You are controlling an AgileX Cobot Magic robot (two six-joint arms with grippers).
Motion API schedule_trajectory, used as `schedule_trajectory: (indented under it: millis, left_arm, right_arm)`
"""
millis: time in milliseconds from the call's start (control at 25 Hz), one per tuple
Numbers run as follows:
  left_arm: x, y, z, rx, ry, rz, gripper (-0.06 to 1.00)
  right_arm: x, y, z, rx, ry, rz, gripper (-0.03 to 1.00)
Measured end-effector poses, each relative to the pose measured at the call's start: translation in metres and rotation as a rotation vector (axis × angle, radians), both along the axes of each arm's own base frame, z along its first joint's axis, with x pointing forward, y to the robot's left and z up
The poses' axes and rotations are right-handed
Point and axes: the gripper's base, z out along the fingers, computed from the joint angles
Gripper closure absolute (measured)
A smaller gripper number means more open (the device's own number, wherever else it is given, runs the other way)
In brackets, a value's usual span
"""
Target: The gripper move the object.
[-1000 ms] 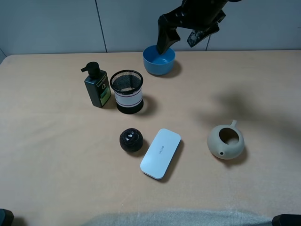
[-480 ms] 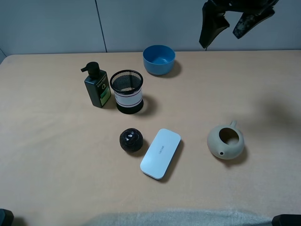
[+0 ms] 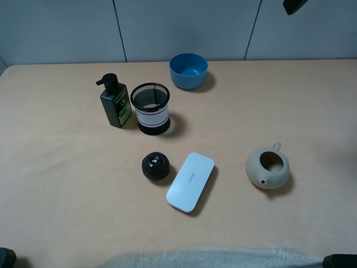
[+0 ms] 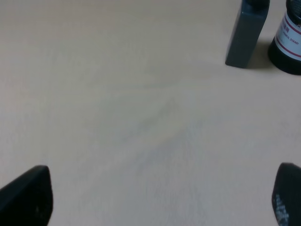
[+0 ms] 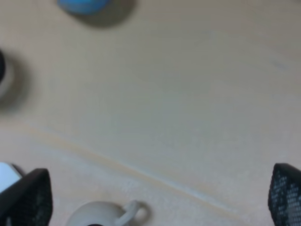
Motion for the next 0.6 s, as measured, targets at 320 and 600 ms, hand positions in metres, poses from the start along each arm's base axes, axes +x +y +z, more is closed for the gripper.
schedule_trajectory:
  millis: [320, 600]
  left_arm:
    - [0.000, 0.000, 0.000, 0.000, 0.000, 0.000, 0.00]
    - [0.000, 0.000, 0.000, 0.000, 0.000, 0.000, 0.00]
  right_arm:
    - [-0.050, -0.020, -0.002, -0.022, -0.012, -0.013, 0.27]
    - [-0.104, -0.039, 0.002, 0.015, -0.067, -0.043, 0.27]
